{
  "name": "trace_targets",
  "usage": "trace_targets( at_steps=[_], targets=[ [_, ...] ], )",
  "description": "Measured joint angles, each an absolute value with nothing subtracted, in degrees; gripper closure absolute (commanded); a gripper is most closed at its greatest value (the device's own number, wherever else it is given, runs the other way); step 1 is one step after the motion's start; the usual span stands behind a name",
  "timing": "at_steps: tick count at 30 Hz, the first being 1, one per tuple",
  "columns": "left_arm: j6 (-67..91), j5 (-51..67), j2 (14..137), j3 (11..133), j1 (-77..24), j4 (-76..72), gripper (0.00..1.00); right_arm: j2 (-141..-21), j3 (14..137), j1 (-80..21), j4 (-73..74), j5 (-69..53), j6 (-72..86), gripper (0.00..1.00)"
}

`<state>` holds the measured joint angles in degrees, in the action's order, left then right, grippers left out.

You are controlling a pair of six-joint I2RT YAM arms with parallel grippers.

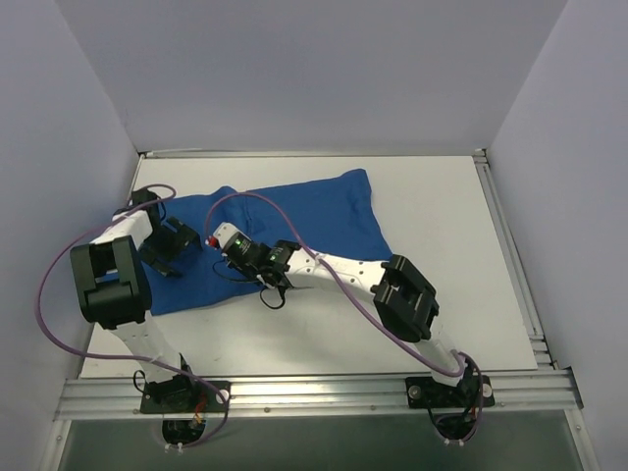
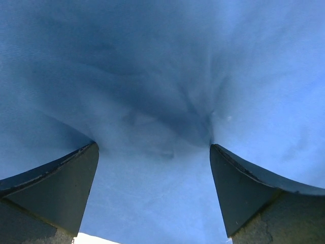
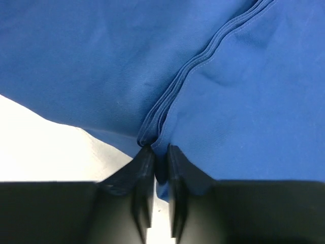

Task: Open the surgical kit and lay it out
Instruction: Open the surgical kit at the center of the board.

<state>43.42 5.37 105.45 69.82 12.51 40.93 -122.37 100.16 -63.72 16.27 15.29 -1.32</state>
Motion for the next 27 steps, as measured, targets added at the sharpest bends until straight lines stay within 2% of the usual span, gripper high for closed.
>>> trace_targets(
  at_steps=[2,4,7,10,12,14,15,17,18,20,21,22,25,27],
  targets=[
    [43.4,5.3,105.5,70.5,12.5,40.8,0.0,-122.1,100.2,-63.1,15.8,14.7,-0.8,0.93],
    [43.4,5.3,105.6,71.2,12.5,40.8,0.05,-122.0,100.2,-62.5,15.7,13.6,-0.1,0.94],
    [43.3,5.5,106.0,72.7,12.5,40.7,0.07,-121.9,100.8,-61.7,16.4,12.0,1.0,0.87],
    [43.3,6.1,107.0,74.5,12.5,40.5,0.09,-121.9,102.5,-60.6,18.1,10.7,1.5,0.88],
    [43.2,6.3,108.9,76.8,12.5,40.6,0.14,-121.9,104.0,-59.6,19.1,9.6,1.9,0.93],
    [42.6,6.6,110.9,78.8,12.6,40.4,0.15,-121.9,105.4,-58.3,20.3,8.4,2.2,1.0],
    [42.2,6.9,111.8,79.5,12.6,40.3,0.18,-121.9,106.0,-57.6,20.6,7.8,2.5,1.0],
    [41.0,7.4,113.2,80.3,12.6,40.1,0.27,-121.5,106.2,-56.3,21.1,6.7,3.0,1.0],
    [40.4,7.7,113.6,80.3,12.6,40.0,0.4,-121.3,106.4,-55.6,21.8,5.9,3.7,1.0],
    [39.6,8.6,113.9,80.6,12.8,40.3,0.48,-121.3,109.0,-54.2,24.5,4.0,5.7,1.0],
    [39.2,9.4,114.3,80.9,12.9,40.4,0.48,-121.3,109.7,-53.1,25.1,3.6,6.2,1.0],
    [38.7,10.0,114.8,81.3,12.9,40.4,0.6,-121.3,111.6,-51.5,26.5,3.3,7.3,1.0],
    [38.6,11.7,116.8,82.9,12.9,40.8,0.78,-119.0,111.9,-45.8,26.3,3.0,9.8,1.0],
    [38.8,13.3,118.3,84.2,12.9,41.1,0.8,-114.5,106.7,-38.7,24.9,3.1,11.7,1.0]
  ],
)
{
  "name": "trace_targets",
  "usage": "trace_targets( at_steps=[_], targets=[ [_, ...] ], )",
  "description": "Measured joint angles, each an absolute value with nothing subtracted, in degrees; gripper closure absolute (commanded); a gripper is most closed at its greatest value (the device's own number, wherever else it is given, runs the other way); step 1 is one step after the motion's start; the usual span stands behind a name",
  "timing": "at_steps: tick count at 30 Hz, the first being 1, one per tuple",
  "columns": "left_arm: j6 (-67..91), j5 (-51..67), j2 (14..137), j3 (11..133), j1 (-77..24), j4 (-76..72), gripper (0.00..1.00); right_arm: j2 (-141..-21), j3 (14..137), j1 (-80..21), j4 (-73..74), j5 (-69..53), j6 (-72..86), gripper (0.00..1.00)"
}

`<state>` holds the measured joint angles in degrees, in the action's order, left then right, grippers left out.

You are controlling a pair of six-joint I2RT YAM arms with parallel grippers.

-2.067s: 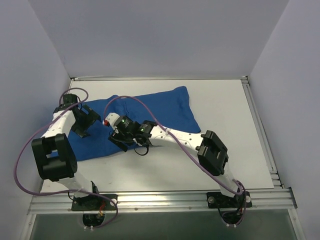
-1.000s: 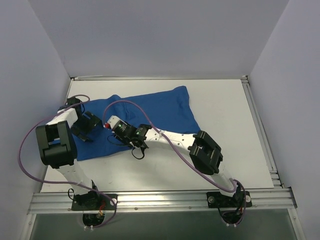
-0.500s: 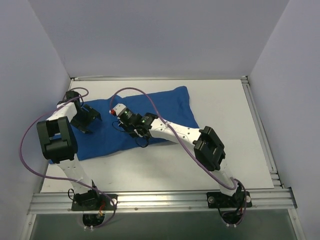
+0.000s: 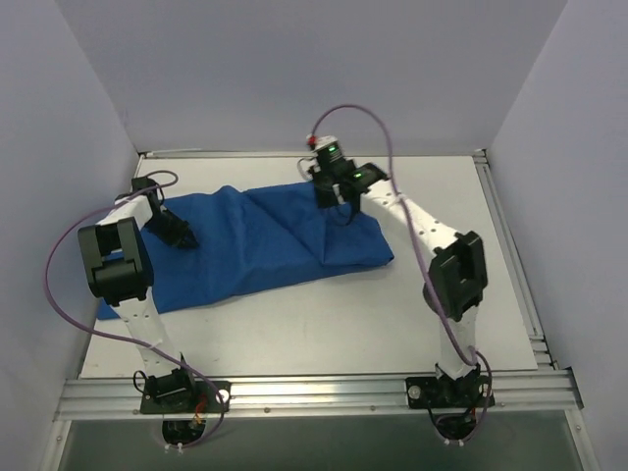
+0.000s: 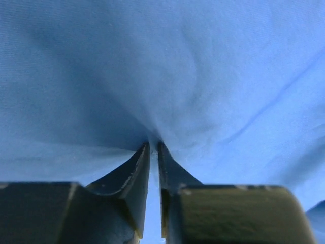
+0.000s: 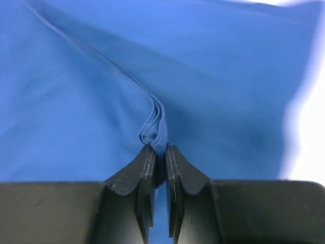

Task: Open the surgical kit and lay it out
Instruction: Open the surgical kit at the center of the board.

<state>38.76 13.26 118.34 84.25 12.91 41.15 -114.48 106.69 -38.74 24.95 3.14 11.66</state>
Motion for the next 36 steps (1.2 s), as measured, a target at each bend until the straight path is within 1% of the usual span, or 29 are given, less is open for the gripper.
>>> trace_targets(
  at_steps=[1,3,6,7,8,9,10,11,12,13,15,16,20,21,22,23,24,25,26,27,28,29,32,36],
  targets=[
    [38.9,14.0,118.8,84.7,12.9,41.3,0.82,-112.6,104.5,-35.6,24.4,3.3,12.3,1.0],
    [39.2,15.1,119.6,85.5,12.9,41.4,0.83,-107.2,97.3,-25.7,21.6,3.6,14.3,1.0],
    [39.4,15.8,120.7,87.0,12.5,41.7,0.83,-101.7,89.9,-8.8,19.9,6.9,17.0,1.0],
    [39.4,15.9,120.9,87.4,12.4,41.8,0.83,-100.8,88.3,-3.4,19.3,8.6,17.4,0.98],
    [39.4,15.9,121.1,87.6,12.2,41.7,0.78,-100.1,86.8,1.2,18.7,10.7,17.6,0.93],
    [39.2,15.8,121.1,87.7,12.1,41.8,0.74,-99.9,85.8,4.8,18.6,12.9,17.8,0.84],
    [39.2,15.8,121.1,87.9,12.0,41.8,0.71,-99.8,85.1,7.6,18.7,14.8,17.8,0.56],
    [39.3,15.8,121.1,88.0,11.9,41.8,0.68,-100.0,84.5,9.3,18.7,16.5,18.2,0.5],
    [39.2,15.8,121.1,88.1,11.7,41.8,0.59,-100.1,84.1,10.2,18.7,17.6,17.7,0.43],
    [39.1,15.9,121.1,88.2,11.7,41.7,0.55,-100.2,83.8,10.4,19.1,18.1,17.6,0.33],
    [38.8,15.9,121.1,88.7,11.5,41.8,0.46,-101.0,84.0,9.9,19.9,18.4,17.4,0.29],
    [38.5,15.9,121.1,88.9,11.3,42.0,0.45,-101.7,84.6,9.3,20.8,18.4,17.5,0.25],
    [36.8,13.5,120.6,89.6,10.8,43.3,0.44,-103.1,87.6,5.0,23.5,18.4,17.6,0.24],
    [36.3,12.8,120.4,89.6,10.9,43.6,0.44,-103.1,88.6,3.4,23.9,18.0,17.6,0.25],
    [35.6,11.7,120.1,89.6,10.9,44.1,0.47,-103.1,89.6,1.8,23.9,16.6,17.6,0.28],
    [35.1,10.8,119.7,89.4,11.0,44.4,0.5,-103.1,90.5,0.4,23.4,15.2,17.6,0.32],
    [34.6,10.1,119.3,89.1,11.1,44.5,0.55,-103.2,91.0,-0.6,22.9,13.2,17.7,0.38],
    [34.0,9.5,118.8,88.6,11.2,44.4,0.62,-103.4,91.1,-1.8,22.0,11.0,18.2,0.59],
    [33.6,9.2,118.5,88.0,11.3,44.4,0.73,-103.8,90.9,-2.7,21.0,8.7,18.8,0.68],
    [33.3,9.0,118.3,87.4,11.4,44.4,0.78,-104.3,90.3,-3.2,19.6,6.3,19.8,0.78],
    [32.8,8.9,118.3,87.1,11.5,44.4,0.84,-104.9,89.0,-3.3,17.8,3.9,20.9,0.98],
    [32.5,9.0,118.7,86.9,11.6,44.5,0.94,-105.6,87.3,-3.1,16.1,2.0,21.7,1.0],
    [32.1,10.5,120.8,88.7,11.9,45.8,0.95,-109.1,83.2,-2.2,14.2,-1.9,24.3,1.0],
    [31.2,12.2,124.8,94.6,12.1,50.2,0.95,-113.3,79.5,-0.8,13.1,-4.8,26.0,1.0]
  ],
)
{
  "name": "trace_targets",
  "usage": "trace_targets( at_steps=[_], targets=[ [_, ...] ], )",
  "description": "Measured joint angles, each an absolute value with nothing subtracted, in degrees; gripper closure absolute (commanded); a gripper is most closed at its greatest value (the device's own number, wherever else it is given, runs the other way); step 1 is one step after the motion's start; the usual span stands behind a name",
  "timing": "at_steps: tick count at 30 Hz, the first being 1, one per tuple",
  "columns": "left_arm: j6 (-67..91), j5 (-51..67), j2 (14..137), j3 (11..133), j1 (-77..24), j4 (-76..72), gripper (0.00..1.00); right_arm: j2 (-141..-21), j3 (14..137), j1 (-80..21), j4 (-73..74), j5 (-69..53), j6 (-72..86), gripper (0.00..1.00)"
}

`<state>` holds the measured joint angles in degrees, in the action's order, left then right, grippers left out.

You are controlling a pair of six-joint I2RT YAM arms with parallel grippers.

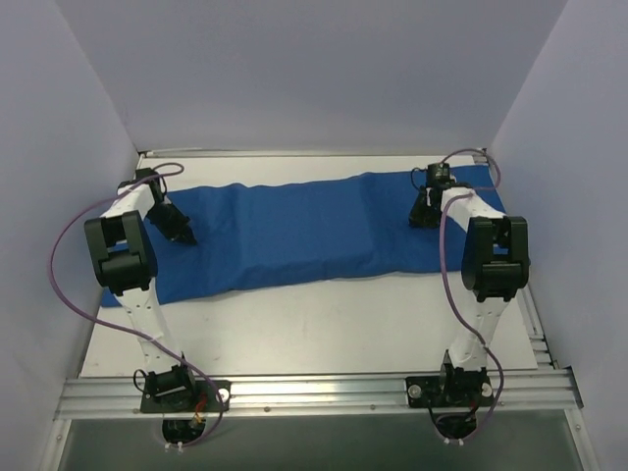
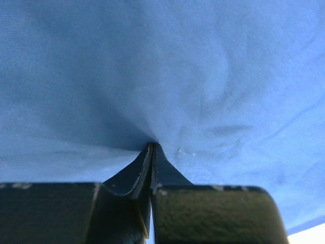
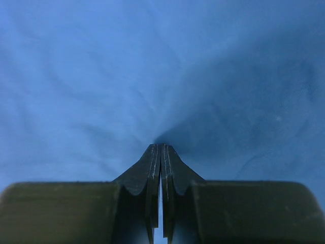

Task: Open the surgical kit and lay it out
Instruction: Open the surgical kit at the center of the board.

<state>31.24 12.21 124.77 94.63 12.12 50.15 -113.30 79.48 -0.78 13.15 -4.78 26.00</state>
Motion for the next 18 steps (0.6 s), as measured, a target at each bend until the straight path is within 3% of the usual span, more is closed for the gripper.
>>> trace_targets(
  at_steps=[8,13,15,18],
  targets=[
    [29.2,14.4,133.9,109.6,12.1,59.0,0.95,-112.1,71.5,0.0,6.0,-7.4,28.8,1.0],
    [28.8,14.4,135.3,112.4,12.1,60.2,0.93,-110.6,68.7,0.1,3.0,-8.0,30.0,1.0],
    [28.7,14.4,135.3,112.4,12.1,60.2,0.81,-110.6,68.9,0.1,3.3,-8.1,30.3,0.99],
    [28.8,14.6,134.5,111.7,12.2,59.1,0.62,-110.8,71.4,0.0,6.2,-7.6,30.4,0.88]
  ],
)
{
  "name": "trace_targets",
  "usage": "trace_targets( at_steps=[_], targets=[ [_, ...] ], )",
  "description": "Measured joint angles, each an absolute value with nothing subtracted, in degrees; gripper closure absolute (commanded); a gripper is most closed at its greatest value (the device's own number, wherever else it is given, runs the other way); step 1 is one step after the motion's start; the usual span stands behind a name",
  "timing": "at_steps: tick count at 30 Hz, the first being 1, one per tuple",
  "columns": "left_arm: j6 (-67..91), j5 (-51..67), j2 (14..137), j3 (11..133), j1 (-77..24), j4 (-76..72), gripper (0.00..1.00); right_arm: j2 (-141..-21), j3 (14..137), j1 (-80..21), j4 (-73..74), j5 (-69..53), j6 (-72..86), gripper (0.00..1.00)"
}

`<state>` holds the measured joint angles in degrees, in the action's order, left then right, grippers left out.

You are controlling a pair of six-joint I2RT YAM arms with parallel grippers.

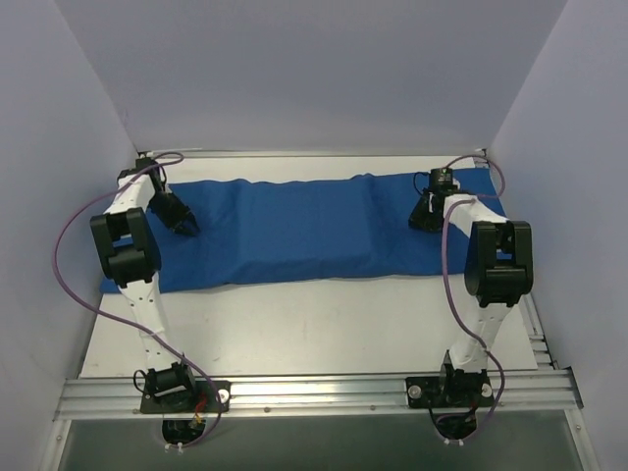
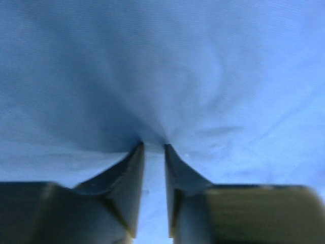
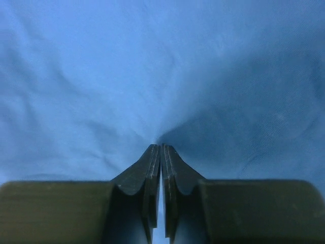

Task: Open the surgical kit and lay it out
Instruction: Open the surgical kit at the center of the board.

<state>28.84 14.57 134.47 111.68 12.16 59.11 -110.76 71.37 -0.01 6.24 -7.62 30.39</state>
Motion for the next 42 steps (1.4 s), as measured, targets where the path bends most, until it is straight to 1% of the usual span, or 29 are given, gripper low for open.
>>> trace_targets(
  at_steps=[1,2,3,4,5,6,8,9,12,14,17,21,24,34,42],
  targets=[
    [29.1,14.6,133.7,110.8,12.1,58.1,0.59,-110.8,72.7,-0.1,7.2,-6.9,30.4,0.85],
    [29.2,14.2,132.8,109.6,12.1,56.6,0.51,-110.8,74.5,0.1,7.9,-6.0,30.1,0.82],
    [29.2,13.9,131.8,108.7,12.2,55.4,0.48,-111.0,76.8,0.2,8.4,-5.3,29.8,0.69],
    [29.3,13.8,130.9,107.9,12.2,54.2,0.46,-111.2,79.3,0.3,8.4,-4.4,29.6,0.64],
    [29.4,13.7,129.8,107.1,12.3,53.0,0.45,-111.7,82.2,0.6,8.3,-3.2,29.3,0.62],
    [29.4,13.7,128.8,106.7,12.3,52.4,0.44,-112.6,85.5,1.0,8.1,-2.2,28.7,0.55],
    [29.2,13.9,127.0,106.4,12.3,51.2,0.43,-114.7,91.7,2.3,6.3,-0.6,28.1,0.48],
    [28.9,14.1,126.0,106.4,12.2,50.5,0.43,-116.3,94.8,3.0,6.0,0.0,28.0,0.41],
    [27.9,14.9,123.7,106.4,11.5,49.0,0.43,-122.7,104.4,4.5,5.9,1.4,27.1,0.31],
    [27.5,15.6,122.5,105.7,10.5,47.7,0.43,-128.7,111.5,5.2,6.6,2.2,26.7,0.28],
    [27.2,17.1,120.4,102.7,8.7,45.3,0.43,-134.1,115.5,5.2,7.7,3.0,26.0,0.28],
    [27.2,18.8,119.1,98.8,6.3,43.6,0.43,-140.5,119.8,4.2,10.9,4.6,24.8,0.32],
    [27.3,19.7,119.1,96.8,5.2,42.9,0.43,-143.1,122.3,3.8,12.5,5.4,23.7,0.33],
    [26.7,20.6,118.8,95.8,5.2,42.6,0.43,-144.3,127.0,3.6,13.0,7.0,23.3,0.34],
    [27.0,21.7,118.8,95.8,5.2,42.3,0.43,-147.9,130.2,3.0,13.0,10.3,23.3,0.36]
  ],
)
